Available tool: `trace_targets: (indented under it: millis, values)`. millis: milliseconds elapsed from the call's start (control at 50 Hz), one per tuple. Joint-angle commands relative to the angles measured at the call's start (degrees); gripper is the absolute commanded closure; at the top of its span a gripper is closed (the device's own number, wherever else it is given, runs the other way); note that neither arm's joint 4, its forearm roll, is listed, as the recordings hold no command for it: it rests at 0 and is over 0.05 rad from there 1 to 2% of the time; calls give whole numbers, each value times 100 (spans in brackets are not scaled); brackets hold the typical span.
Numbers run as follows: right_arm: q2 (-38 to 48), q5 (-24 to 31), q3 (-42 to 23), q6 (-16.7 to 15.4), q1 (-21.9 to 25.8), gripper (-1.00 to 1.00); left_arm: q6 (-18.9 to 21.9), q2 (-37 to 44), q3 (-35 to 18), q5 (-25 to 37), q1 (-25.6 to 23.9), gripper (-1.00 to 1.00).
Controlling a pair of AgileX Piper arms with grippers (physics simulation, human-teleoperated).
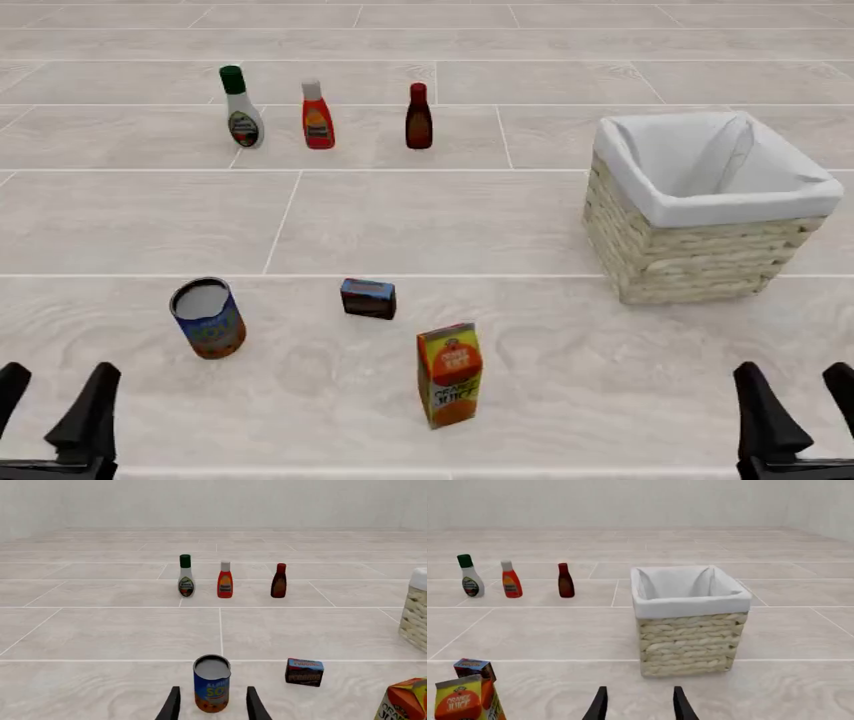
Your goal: Pick the chocolate pudding and place it in the basket.
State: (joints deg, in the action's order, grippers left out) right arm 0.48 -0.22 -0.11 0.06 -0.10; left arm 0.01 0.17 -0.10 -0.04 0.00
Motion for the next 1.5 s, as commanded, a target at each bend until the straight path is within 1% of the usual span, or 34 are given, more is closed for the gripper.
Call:
trace_targets:
  millis: [20,220,360,420,460,520,540,700,780,820,920,940,1320,1500]
  values:
    - [-38,62,-52,204,17,-100,4,26,-15,-7,-2,-100]
    - [-46,15,-97,238,100,-100,3,26,-15,-7,0,-100]
    - [-43,127,-255,282,231,-100,4,28,-15,-6,-1,-100]
    - [-36,284,-381,300,339,-100,4,27,-15,-6,0,-100]
    - [-17,341,-415,369,375,-100,0,25,-15,-7,-1,-100]
    - [-22,365,-460,348,384,-100,1,24,-15,-7,0,-100]
    - [83,249,-472,276,404,-100,1,26,-15,-7,-1,-100]
    - [510,-71,-590,211,523,-100,0,25,-15,-7,0,-100]
    - [935,-347,-655,183,609,-100,0,25,-15,-7,0,-100]
    - [1102,-465,-697,106,642,-100,2,26,-15,-6,-2,-100]
    - [1558,-784,-754,111,693,-100,1,25,-15,-7,-1,-100]
    - [1771,-903,-804,69,702,-100,1,26,-15,-6,0,-100]
    - [2864,-1335,-1331,-31,1001,-100,0,25,-15,-7,0,-100]
    - [3436,-1462,-1737,-226,1220,-100,4,27,-15,-6,-1,-100]
